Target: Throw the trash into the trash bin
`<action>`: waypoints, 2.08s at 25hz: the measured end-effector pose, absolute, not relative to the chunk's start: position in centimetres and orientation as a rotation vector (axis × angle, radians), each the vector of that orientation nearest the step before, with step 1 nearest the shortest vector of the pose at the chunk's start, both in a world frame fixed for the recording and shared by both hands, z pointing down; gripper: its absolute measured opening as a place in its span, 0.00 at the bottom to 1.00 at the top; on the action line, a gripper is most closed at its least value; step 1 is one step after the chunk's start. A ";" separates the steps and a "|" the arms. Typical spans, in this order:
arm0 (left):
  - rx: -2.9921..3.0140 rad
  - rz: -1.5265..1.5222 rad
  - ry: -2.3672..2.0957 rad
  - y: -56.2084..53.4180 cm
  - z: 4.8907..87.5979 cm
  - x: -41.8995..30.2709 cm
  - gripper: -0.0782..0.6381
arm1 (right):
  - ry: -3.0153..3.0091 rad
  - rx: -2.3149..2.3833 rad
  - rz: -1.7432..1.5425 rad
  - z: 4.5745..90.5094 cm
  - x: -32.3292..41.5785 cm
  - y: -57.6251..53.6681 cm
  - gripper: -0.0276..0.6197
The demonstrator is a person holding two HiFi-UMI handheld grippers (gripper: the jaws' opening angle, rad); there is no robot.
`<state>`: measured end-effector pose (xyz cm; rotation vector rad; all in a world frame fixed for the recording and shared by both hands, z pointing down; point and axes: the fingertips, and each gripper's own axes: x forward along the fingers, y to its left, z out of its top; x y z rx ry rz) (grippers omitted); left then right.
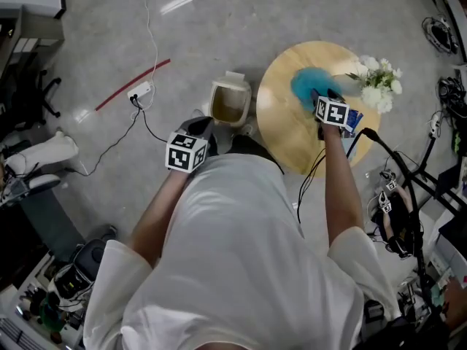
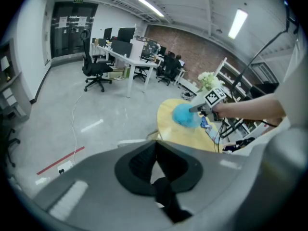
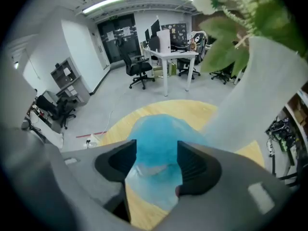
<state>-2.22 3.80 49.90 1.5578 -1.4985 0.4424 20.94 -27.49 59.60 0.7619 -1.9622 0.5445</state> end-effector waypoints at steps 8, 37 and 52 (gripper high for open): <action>1.490 0.436 -1.502 4.7 50.8 -2.6 0.12 | -1.806 0.683 0.489 64.5 20.7 -28.1 0.47; 1.598 0.362 -1.475 7.5 50.7 -7.7 0.12 | -2.032 0.605 0.476 55.7 13.8 -14.3 0.05; 1.593 0.373 -1.443 11.9 51.5 -9.8 0.12 | -2.068 0.434 0.534 56.8 7.2 -4.2 0.05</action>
